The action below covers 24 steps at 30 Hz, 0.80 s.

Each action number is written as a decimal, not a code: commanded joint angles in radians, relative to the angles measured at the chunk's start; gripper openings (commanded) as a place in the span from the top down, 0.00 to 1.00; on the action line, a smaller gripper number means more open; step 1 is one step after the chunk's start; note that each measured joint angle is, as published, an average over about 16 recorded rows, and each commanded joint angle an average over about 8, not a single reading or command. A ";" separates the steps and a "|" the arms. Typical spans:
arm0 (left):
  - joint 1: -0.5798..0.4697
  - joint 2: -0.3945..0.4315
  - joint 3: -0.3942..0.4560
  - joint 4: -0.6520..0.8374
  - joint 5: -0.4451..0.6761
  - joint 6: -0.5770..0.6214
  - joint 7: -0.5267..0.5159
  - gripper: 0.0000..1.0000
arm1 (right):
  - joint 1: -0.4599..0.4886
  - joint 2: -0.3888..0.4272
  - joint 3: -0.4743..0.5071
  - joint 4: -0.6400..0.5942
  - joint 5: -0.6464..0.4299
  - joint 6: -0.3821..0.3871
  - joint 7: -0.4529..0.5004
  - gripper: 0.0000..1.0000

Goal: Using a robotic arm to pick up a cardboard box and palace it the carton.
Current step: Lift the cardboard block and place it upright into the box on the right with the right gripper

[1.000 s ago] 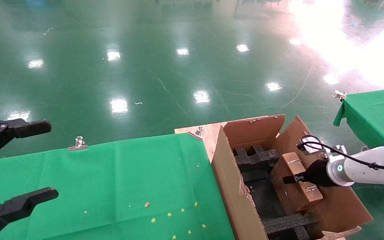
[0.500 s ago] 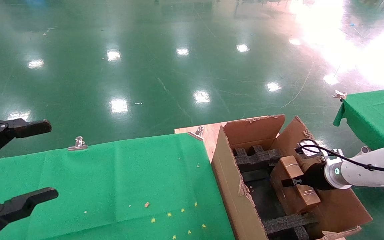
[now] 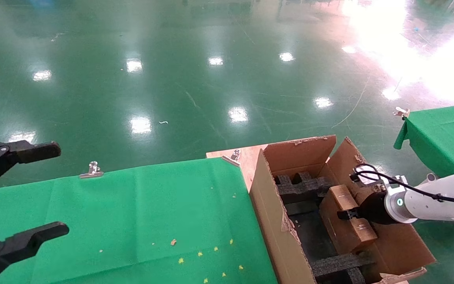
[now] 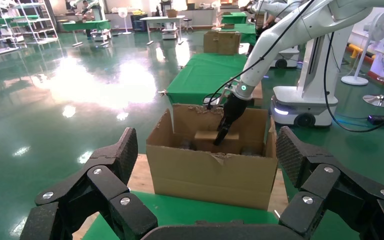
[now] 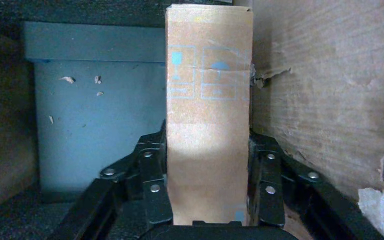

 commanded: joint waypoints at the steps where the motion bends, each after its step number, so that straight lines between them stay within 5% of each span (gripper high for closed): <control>1: 0.000 0.000 0.000 0.000 0.000 0.000 0.000 0.00 | 0.001 0.001 0.001 0.001 0.000 0.001 0.000 0.00; 15: 0.000 0.000 0.000 0.000 0.000 0.000 0.000 0.00 | 0.076 0.048 0.013 0.082 -0.053 0.021 0.014 0.00; 24: 0.000 0.000 0.000 0.000 0.000 0.000 0.000 0.00 | 0.234 0.117 0.053 0.301 -0.179 0.051 0.030 0.00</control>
